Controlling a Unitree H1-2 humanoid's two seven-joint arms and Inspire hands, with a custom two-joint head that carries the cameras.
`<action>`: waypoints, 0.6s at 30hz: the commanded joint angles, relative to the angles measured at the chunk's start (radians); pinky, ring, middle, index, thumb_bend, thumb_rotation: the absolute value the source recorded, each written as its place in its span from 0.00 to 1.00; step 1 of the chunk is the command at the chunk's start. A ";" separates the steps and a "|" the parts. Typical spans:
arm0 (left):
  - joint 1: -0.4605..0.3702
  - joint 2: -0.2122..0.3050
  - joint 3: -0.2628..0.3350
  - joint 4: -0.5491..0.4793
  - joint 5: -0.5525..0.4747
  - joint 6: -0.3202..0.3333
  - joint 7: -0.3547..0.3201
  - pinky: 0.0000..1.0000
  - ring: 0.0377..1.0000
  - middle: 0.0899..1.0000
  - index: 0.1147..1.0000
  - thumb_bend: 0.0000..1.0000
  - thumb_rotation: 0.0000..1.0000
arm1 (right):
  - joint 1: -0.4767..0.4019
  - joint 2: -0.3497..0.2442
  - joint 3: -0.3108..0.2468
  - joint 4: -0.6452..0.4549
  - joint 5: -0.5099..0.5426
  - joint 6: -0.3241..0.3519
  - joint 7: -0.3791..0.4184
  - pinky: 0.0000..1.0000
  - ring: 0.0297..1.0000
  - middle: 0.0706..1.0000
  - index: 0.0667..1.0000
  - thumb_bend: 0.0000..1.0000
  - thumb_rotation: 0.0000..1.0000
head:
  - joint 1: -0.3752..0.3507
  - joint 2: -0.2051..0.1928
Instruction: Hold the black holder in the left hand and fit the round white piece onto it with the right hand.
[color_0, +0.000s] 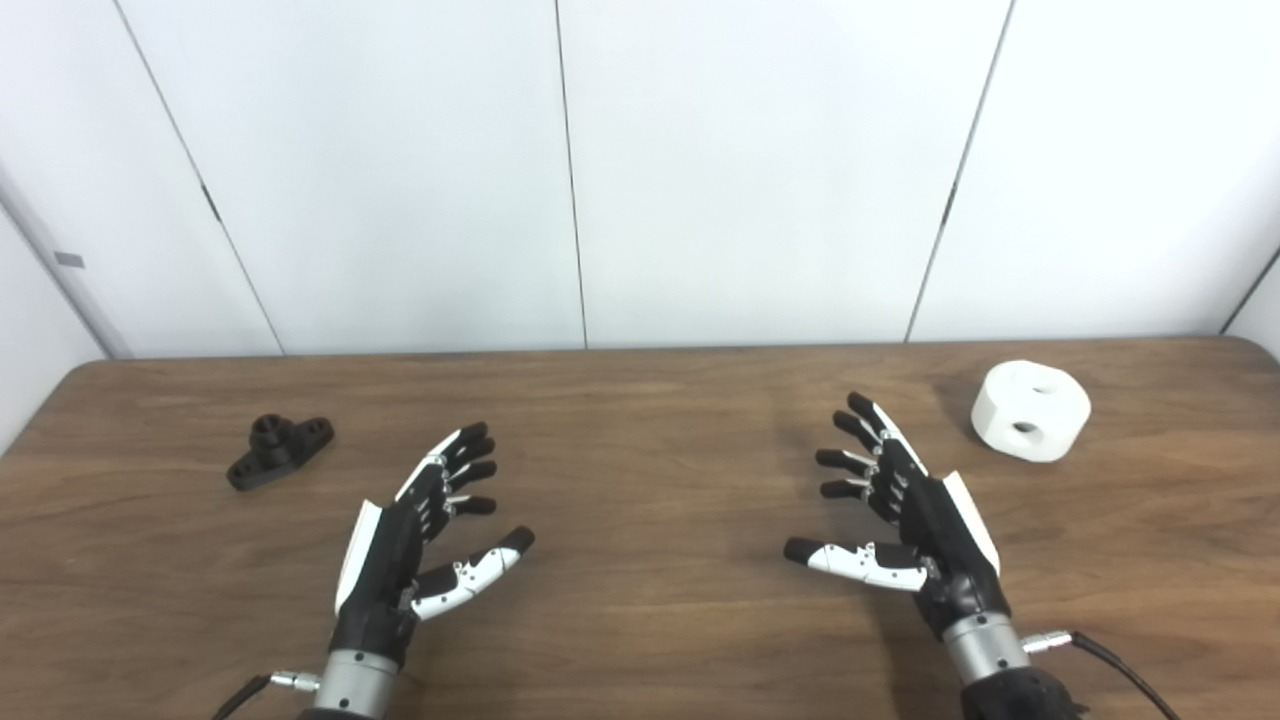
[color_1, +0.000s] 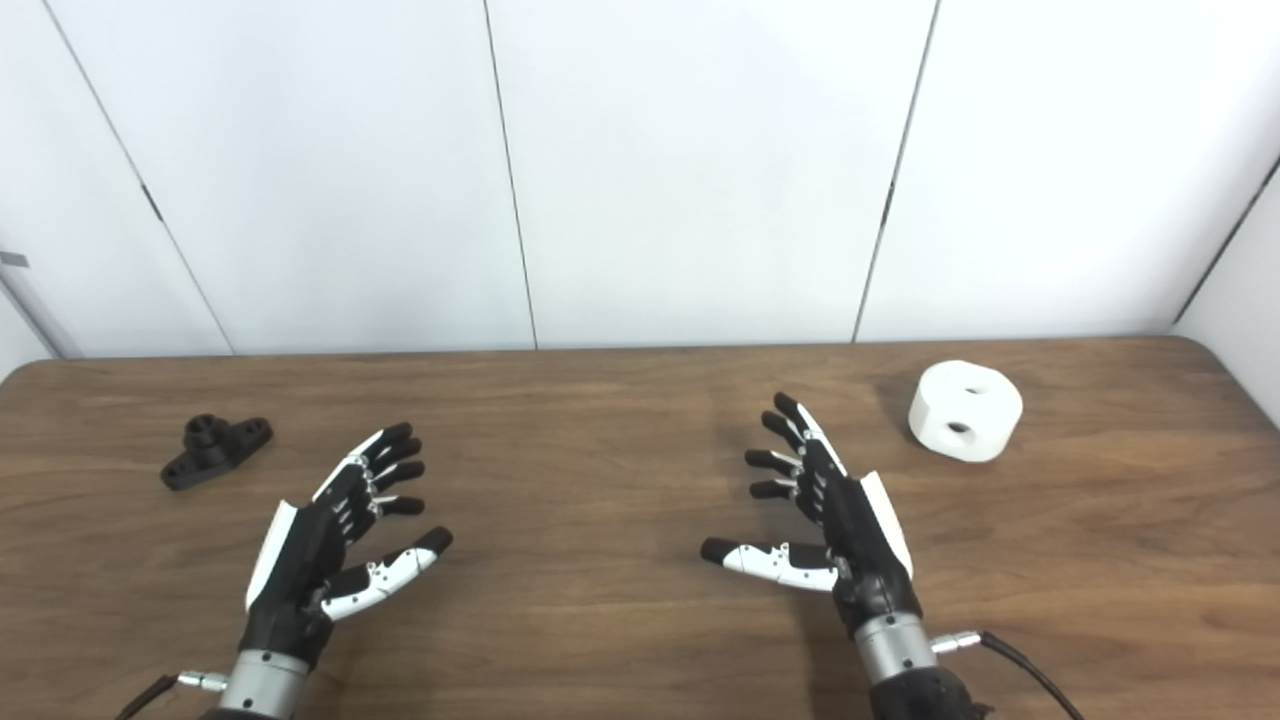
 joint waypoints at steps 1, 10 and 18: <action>-0.012 -0.001 0.002 -0.035 -0.007 -0.012 0.002 0.69 0.82 0.85 0.87 0.64 0.05 | -0.014 -0.003 0.001 -0.040 0.008 -0.016 0.004 0.67 0.78 0.90 0.95 0.77 0.07 | 0.000 0.001; -0.006 -0.007 -0.001 -0.038 -0.010 -0.018 0.003 0.68 0.82 0.84 0.86 0.64 0.03 | -0.008 -0.007 0.001 -0.041 0.012 -0.019 0.006 0.67 0.78 0.90 0.95 0.77 0.07 | 0.039 0.002; -0.007 -0.042 -0.029 -0.020 0.051 -0.021 0.027 0.65 0.79 0.82 0.85 0.67 0.11 | 0.006 -0.041 -0.019 -0.048 0.040 -0.025 0.029 0.68 0.78 0.91 0.97 0.72 0.04 | 0.328 -0.052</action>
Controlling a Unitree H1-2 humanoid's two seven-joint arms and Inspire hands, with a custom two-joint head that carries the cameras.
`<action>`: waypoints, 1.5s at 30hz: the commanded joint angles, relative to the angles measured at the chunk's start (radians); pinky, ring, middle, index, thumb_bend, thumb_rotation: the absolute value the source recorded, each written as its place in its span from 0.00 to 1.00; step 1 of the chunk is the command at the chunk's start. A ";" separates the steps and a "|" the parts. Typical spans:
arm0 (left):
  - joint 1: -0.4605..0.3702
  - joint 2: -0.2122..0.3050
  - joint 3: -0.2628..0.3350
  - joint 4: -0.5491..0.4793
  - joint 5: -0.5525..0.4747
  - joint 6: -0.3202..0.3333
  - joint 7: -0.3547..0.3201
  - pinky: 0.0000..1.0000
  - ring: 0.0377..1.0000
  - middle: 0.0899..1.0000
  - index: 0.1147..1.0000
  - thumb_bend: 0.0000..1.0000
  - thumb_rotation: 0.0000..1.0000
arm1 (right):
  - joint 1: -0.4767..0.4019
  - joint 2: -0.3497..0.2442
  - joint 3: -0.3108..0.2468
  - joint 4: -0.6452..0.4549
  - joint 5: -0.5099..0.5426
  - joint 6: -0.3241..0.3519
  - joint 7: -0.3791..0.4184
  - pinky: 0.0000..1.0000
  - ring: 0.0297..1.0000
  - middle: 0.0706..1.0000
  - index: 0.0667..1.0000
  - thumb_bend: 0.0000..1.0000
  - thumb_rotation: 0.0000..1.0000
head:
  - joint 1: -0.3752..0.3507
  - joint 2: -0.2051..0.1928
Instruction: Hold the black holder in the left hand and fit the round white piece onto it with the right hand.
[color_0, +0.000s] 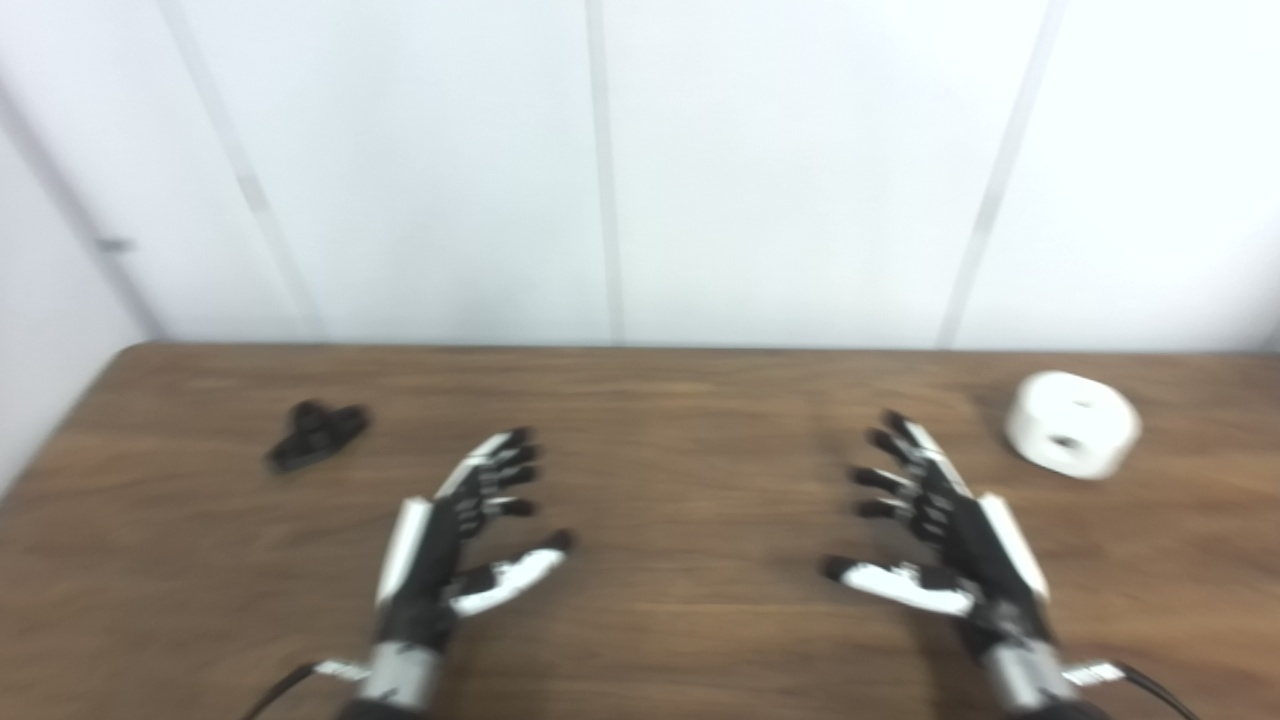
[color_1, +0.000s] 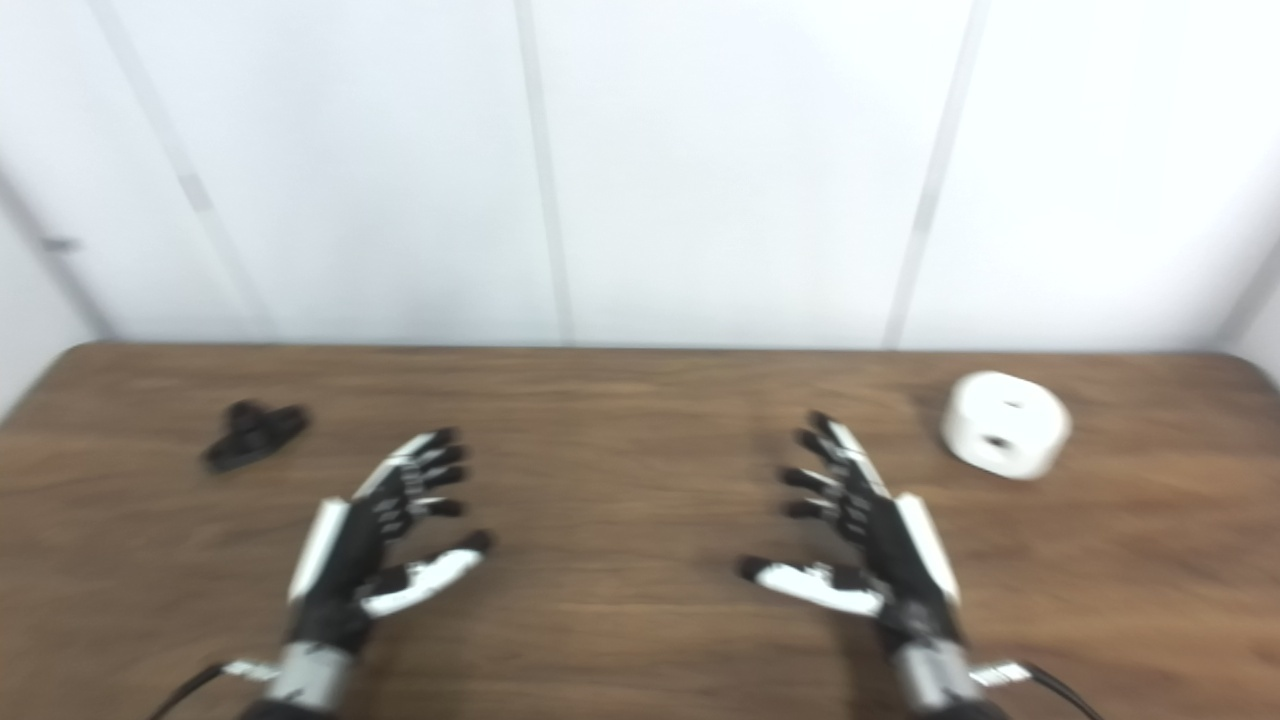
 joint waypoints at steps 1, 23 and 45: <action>-0.025 -0.010 -0.008 -0.016 0.017 -0.019 0.013 0.65 0.79 0.83 0.85 0.67 0.11 | -0.018 -0.012 -0.011 -0.045 0.013 -0.027 -0.001 0.68 0.78 0.91 0.97 0.72 0.03 | 0.030 -0.009; -0.046 -0.004 -0.018 0.018 0.071 -0.039 0.035 0.62 0.75 0.79 0.78 0.65 0.04 | -0.025 -0.032 -0.024 -0.064 0.035 0.023 0.013 0.68 0.80 0.93 0.98 0.65 0.00 | 0.140 -0.078; -0.148 0.265 0.090 -0.179 0.104 0.213 -0.074 0.57 0.73 0.77 0.74 0.71 0.00 | -0.023 -0.054 -0.024 -0.046 0.046 0.013 0.020 0.62 0.75 0.90 0.94 0.68 0.00 | 0.170 -0.070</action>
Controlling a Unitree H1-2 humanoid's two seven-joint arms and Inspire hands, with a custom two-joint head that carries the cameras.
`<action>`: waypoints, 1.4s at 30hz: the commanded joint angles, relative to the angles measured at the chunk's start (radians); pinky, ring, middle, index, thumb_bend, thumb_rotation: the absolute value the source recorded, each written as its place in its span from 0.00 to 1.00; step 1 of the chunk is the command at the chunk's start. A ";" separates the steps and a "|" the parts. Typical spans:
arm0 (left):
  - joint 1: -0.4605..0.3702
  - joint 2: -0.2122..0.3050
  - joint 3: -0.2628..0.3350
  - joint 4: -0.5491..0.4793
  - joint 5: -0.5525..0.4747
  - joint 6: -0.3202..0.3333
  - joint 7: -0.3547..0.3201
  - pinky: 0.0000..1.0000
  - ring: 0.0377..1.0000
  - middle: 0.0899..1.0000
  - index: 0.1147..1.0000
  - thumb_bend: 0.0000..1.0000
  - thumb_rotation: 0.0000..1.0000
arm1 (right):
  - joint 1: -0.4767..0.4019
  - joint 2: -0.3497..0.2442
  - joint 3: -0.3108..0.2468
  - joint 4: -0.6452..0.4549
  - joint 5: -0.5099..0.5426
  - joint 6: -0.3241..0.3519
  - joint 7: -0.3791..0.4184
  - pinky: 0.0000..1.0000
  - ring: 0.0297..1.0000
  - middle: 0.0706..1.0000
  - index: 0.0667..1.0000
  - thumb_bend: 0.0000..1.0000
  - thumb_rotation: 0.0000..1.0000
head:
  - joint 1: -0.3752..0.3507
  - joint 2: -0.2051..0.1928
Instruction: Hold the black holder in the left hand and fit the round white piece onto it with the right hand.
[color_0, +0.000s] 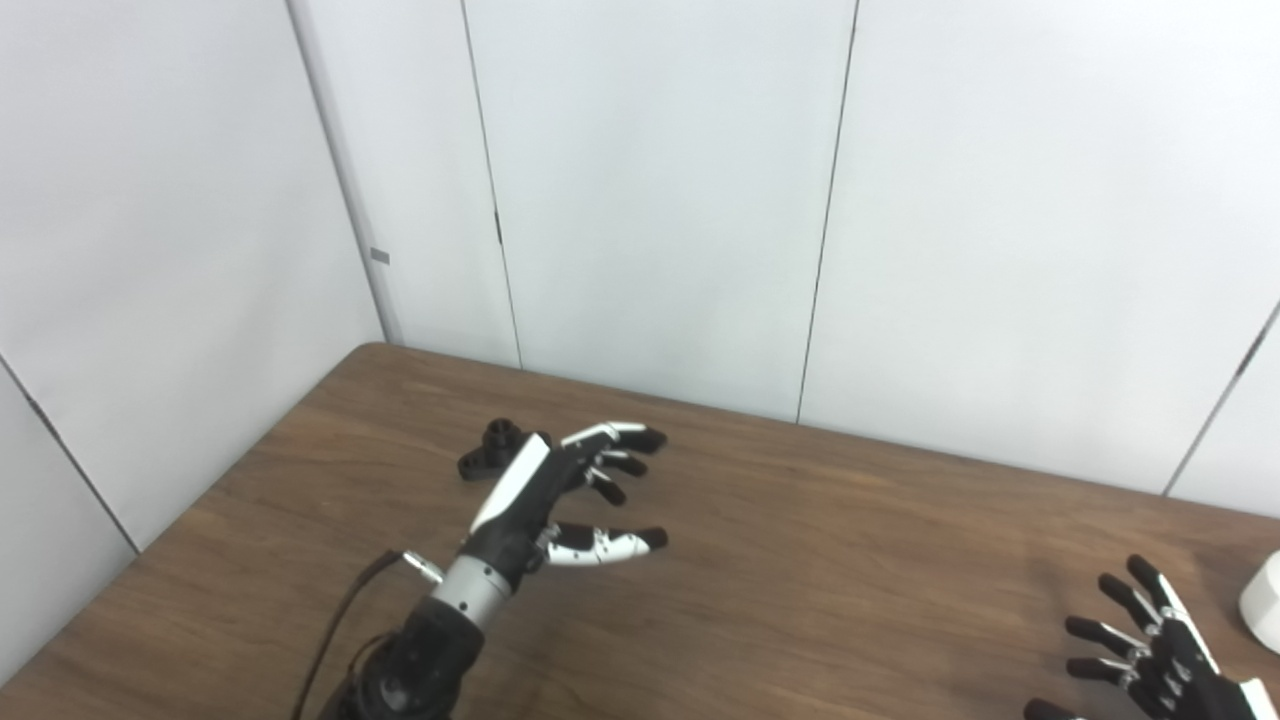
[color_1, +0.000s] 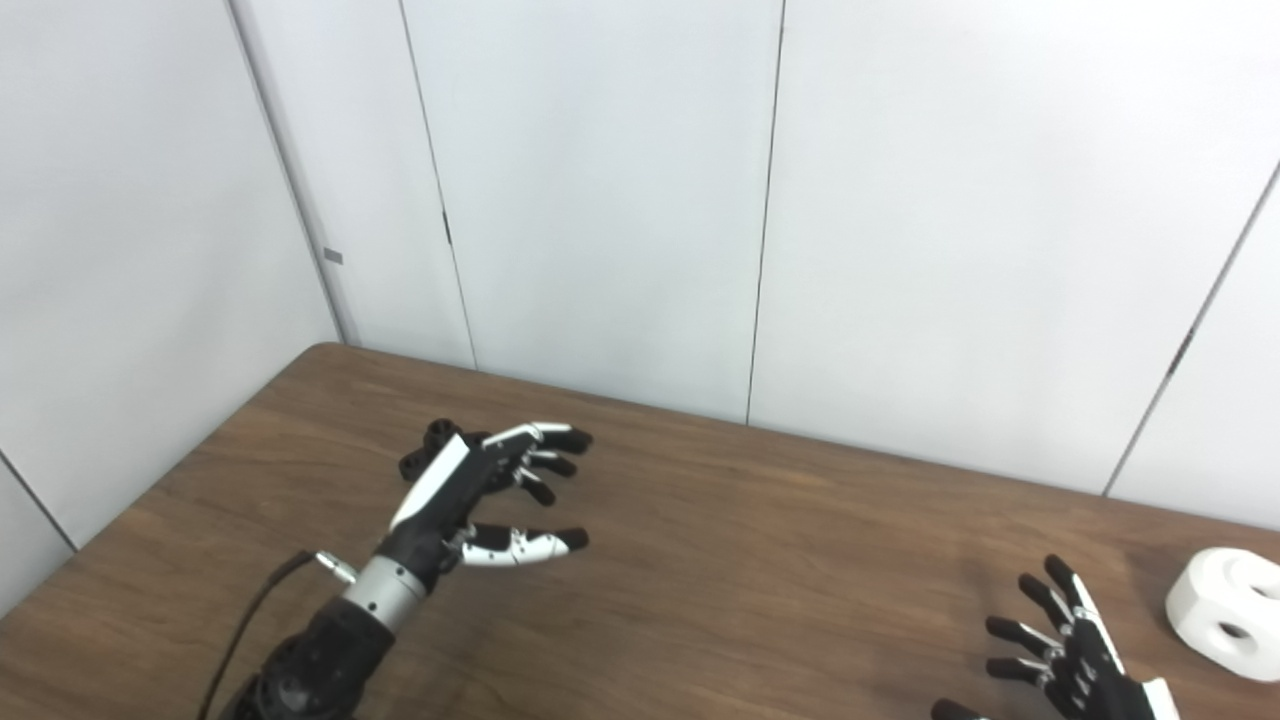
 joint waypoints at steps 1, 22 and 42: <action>-0.043 0.037 0.021 -0.035 0.022 0.006 0.011 0.59 0.73 0.77 0.74 0.71 0.00 | -0.023 -0.011 -0.007 -0.022 0.013 -0.037 0.007 0.62 0.74 0.90 0.94 0.68 0.00 | 0.000 0.000; -0.119 0.178 0.145 -0.016 0.069 0.153 0.018 0.81 0.85 0.82 0.78 0.74 0.08 | -0.020 -0.005 0.006 -0.025 -0.002 -0.029 0.013 0.56 0.72 0.88 0.94 0.69 0.00 | 0.001 0.012; -0.148 0.320 0.065 0.064 0.308 0.353 -0.026 0.92 1.00 0.98 0.89 1.00 0.46 | -0.015 -0.008 0.003 -0.028 0.005 -0.023 0.018 0.56 0.71 0.87 0.93 0.69 0.00 | 0.004 0.021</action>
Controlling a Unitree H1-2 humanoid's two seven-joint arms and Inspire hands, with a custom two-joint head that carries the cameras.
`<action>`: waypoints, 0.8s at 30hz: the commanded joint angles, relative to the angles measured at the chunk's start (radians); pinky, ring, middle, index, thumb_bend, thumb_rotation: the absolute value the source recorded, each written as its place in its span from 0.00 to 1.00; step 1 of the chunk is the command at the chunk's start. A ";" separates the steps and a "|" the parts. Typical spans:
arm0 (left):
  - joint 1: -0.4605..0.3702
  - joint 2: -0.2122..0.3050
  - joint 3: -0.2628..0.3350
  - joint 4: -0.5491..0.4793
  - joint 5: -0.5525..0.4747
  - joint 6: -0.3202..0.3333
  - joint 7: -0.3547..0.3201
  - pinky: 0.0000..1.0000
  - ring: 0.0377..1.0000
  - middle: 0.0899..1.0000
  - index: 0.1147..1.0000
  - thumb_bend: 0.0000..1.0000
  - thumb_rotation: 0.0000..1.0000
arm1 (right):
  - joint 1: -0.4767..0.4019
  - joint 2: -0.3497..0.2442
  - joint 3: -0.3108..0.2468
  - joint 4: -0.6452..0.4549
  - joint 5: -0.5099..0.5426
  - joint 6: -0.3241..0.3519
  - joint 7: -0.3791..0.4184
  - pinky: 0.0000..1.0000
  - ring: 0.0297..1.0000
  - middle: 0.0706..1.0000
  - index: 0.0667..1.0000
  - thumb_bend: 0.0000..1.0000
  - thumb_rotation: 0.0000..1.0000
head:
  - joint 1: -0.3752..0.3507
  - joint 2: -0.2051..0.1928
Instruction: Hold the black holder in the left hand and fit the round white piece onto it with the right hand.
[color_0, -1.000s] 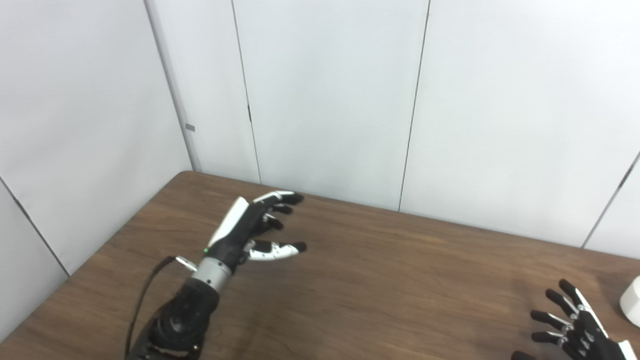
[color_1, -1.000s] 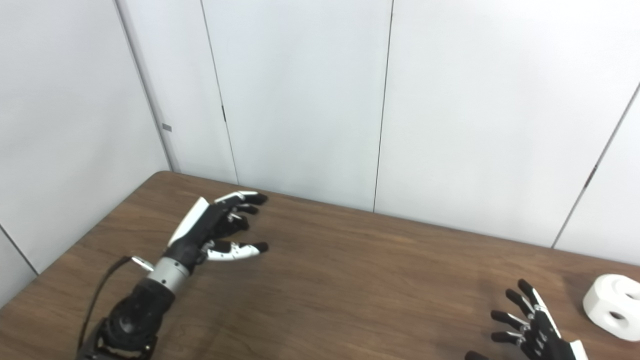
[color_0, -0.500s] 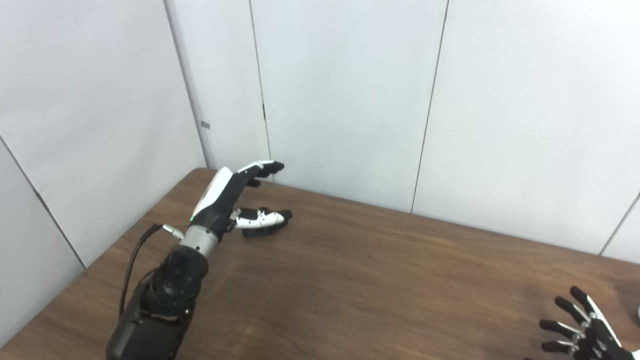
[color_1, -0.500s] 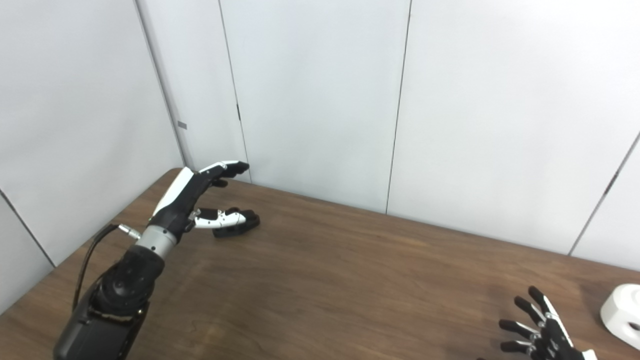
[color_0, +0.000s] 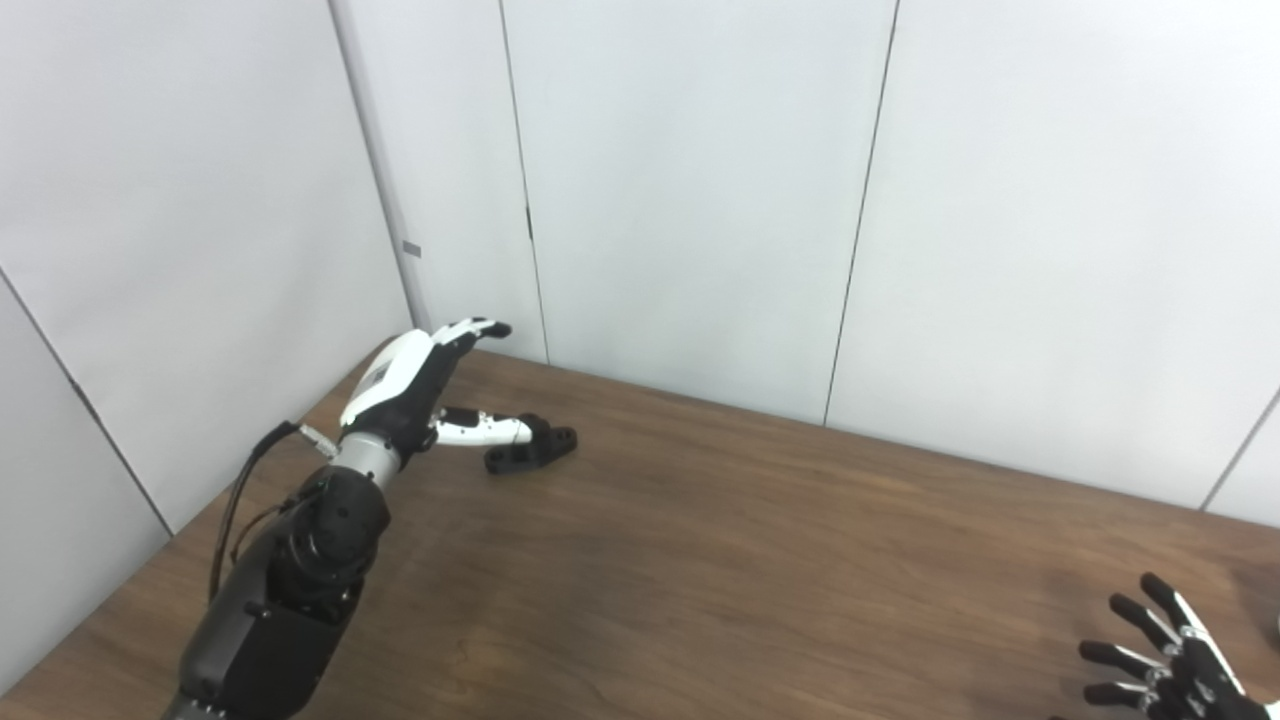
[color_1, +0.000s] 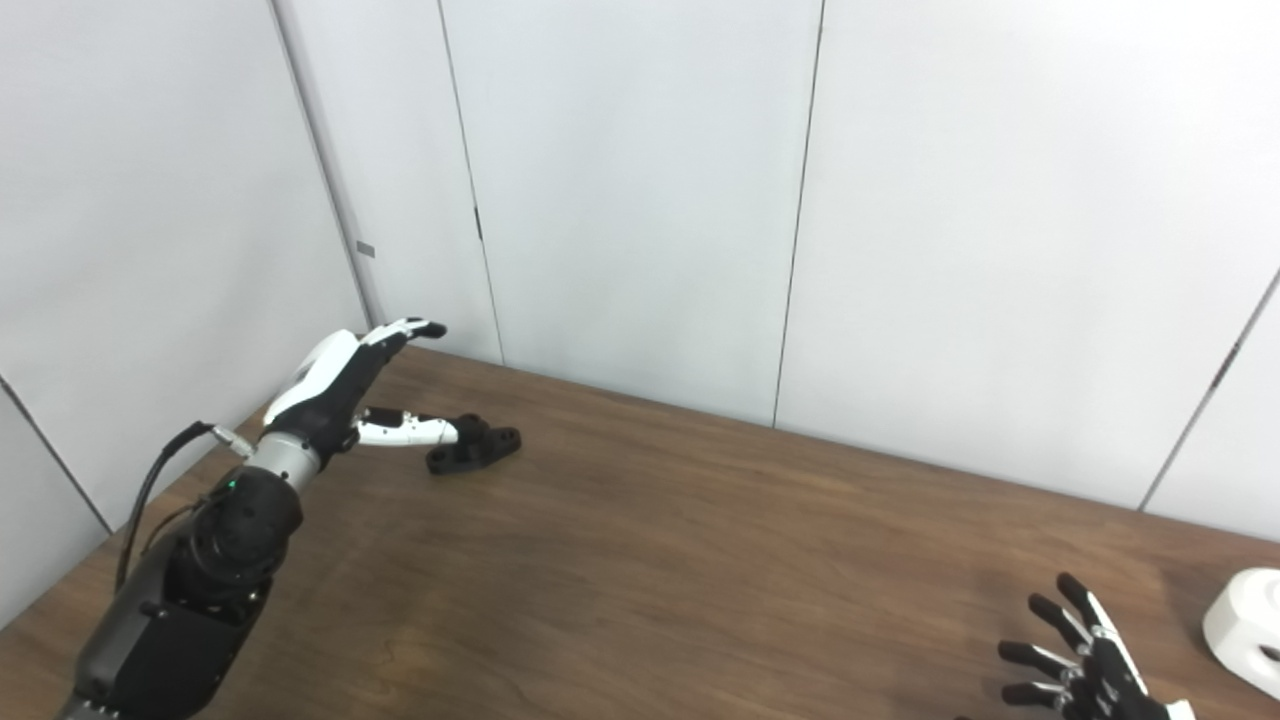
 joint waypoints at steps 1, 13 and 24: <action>-0.042 0.045 -0.002 0.011 0.036 0.024 0.004 0.97 1.00 0.99 0.91 1.00 0.45 | -0.016 -0.007 -0.004 -0.032 0.006 -0.021 0.001 0.56 0.71 0.87 0.93 0.69 0.01 | 0.000 0.001; -0.068 0.067 -0.049 0.155 0.069 0.022 0.015 1.00 1.00 1.00 0.94 1.00 0.39 | -0.022 -0.006 -0.004 -0.029 0.008 -0.021 0.001 0.55 0.70 0.86 0.91 0.68 0.04 | -0.007 0.003; -0.095 0.077 -0.106 0.259 0.110 0.012 0.036 1.00 1.00 1.00 0.93 1.00 0.43 | -0.013 -0.004 -0.003 -0.049 0.003 -0.010 -0.001 0.54 0.69 0.86 0.91 0.68 0.03 | -0.015 0.005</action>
